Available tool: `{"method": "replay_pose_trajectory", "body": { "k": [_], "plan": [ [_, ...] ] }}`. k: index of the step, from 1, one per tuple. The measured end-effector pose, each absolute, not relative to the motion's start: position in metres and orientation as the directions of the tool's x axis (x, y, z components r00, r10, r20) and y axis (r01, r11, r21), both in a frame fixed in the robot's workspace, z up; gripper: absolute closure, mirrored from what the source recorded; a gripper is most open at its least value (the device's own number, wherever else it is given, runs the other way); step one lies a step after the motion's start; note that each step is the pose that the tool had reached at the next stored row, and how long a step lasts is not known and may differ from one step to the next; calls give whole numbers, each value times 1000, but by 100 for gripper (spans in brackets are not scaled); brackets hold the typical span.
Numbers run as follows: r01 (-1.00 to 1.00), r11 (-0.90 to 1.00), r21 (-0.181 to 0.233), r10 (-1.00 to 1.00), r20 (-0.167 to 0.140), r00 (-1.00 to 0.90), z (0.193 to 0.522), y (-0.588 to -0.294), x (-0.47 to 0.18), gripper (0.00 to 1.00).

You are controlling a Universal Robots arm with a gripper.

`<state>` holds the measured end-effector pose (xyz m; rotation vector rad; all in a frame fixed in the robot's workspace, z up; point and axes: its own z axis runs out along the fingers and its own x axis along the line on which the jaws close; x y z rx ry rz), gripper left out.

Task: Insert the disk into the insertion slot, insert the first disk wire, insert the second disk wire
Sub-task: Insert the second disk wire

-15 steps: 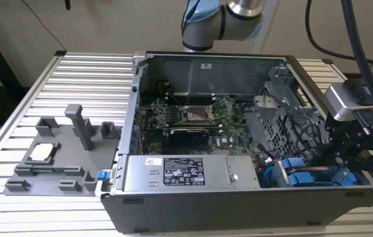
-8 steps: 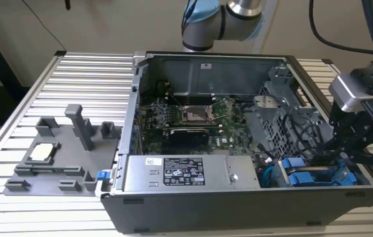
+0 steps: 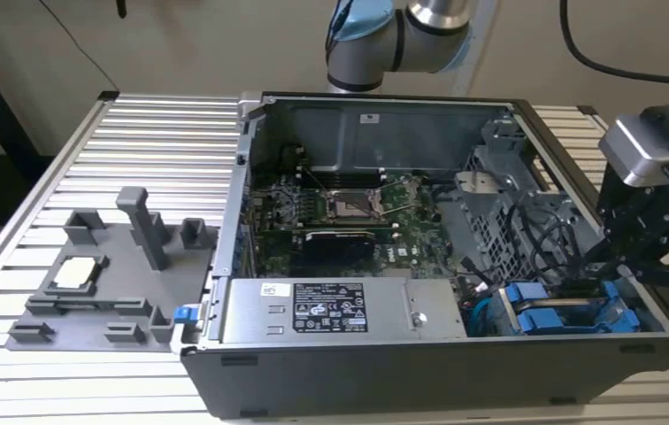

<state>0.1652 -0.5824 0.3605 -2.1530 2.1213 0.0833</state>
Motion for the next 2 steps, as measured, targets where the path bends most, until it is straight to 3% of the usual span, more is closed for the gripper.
{"method": "replay_pose_trajectory", "body": {
  "k": [2],
  "plan": [
    [-999,-12,-45,-992,-122,17,360,-582,165,73]
  ]
}}
